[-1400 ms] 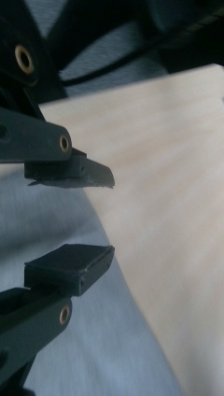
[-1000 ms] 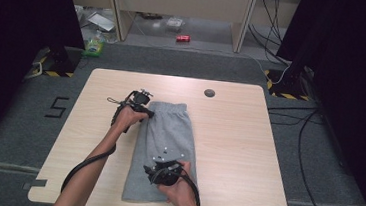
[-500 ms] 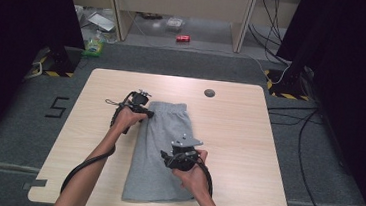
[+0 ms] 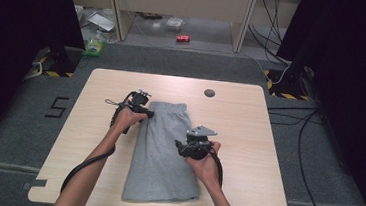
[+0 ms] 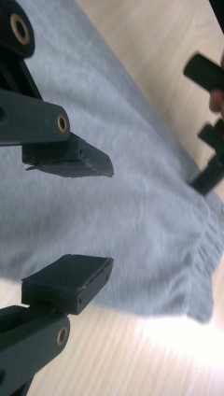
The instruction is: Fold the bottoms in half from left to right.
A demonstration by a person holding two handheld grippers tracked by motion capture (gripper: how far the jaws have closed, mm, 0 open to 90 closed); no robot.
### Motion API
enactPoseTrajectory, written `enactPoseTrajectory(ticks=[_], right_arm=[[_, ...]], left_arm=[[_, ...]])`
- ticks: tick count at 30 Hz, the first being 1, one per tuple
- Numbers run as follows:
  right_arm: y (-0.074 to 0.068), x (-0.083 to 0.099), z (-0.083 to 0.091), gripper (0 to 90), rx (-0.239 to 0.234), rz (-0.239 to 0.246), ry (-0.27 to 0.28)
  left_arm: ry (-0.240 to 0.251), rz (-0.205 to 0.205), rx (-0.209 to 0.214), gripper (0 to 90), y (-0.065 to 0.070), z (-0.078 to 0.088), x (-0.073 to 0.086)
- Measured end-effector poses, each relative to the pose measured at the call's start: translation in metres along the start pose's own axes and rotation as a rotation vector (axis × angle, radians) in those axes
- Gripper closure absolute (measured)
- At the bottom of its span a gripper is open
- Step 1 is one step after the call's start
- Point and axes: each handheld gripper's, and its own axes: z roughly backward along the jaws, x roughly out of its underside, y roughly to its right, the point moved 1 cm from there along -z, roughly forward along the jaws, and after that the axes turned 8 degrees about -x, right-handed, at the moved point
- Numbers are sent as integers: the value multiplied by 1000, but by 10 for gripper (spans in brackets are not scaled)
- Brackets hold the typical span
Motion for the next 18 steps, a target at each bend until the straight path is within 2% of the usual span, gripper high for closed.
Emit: enactPoseTrajectory(ticks=[4,12,18], right_arm=[[11,-1,0,491,18,-24,2],[30,-8,-5,452,35,-41,5],[39,-12,-9,433,35,-45,4]], left_arm=[[-2,4,0,656,0,0,0],[-15,3,-5,656,1,0,-2],[-15,0,-1,656,0,0,-2]])
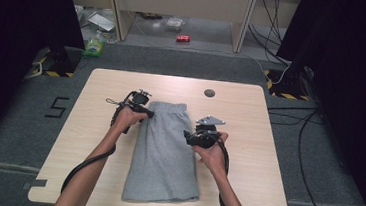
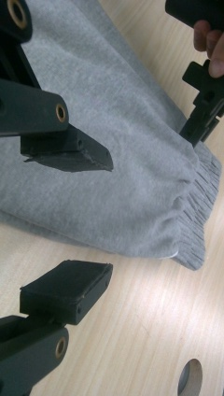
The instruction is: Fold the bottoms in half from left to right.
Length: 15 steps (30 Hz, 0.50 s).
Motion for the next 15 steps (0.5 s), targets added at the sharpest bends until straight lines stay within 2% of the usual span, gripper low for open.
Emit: enactPoseTrajectory(ticks=[15], right_arm=[[20,-9,-5,361,20,-52,13]], left_arm=[[-6,8,2,654,0,0,-1]])
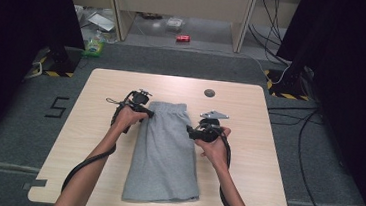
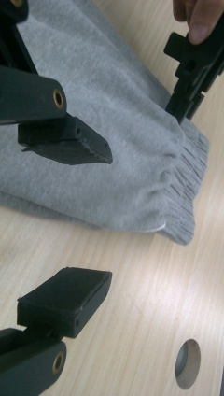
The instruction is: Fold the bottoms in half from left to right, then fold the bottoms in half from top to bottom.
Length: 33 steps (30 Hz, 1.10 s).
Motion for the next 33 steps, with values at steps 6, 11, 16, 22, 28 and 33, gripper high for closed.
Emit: enactPoseTrajectory(ticks=[6,11,16,22,28,33], right_arm=[[7,-1,-5,342,6,-18,-7],[7,-6,-11,339,6,-26,-8],[4,-13,-22,331,5,-22,-5],[7,-21,-37,331,13,-26,-17],[13,-25,-47,331,25,-51,-23],[12,-28,-56,331,30,-51,-44]], left_arm=[[9,-2,1,654,0,0,1],[12,-2,2,654,0,0,2],[14,-1,1,654,0,0,2],[17,2,0,654,0,0,2],[15,-1,1,655,0,0,2],[16,-1,1,654,0,0,2]])
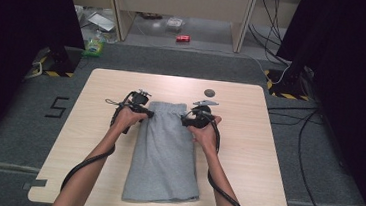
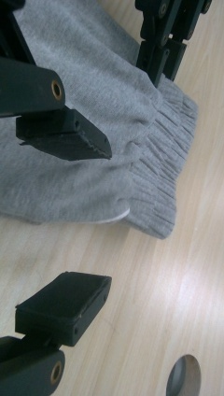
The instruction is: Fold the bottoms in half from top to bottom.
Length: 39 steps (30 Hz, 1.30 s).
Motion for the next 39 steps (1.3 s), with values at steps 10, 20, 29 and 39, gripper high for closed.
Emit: enactPoseTrajectory(ticks=[10,20,29,39], right_arm=[[0,-4,-25,333,7,-16,-45],[0,-3,-45,377,0,-20,-79],[2,-6,-49,539,-44,-7,-80],[7,-4,-47,754,-108,-90,-46]], left_arm=[[2,4,-4,654,0,0,1],[7,2,-9,659,1,1,1],[18,-2,-5,670,1,1,3],[30,59,56,723,-5,-1,0]])
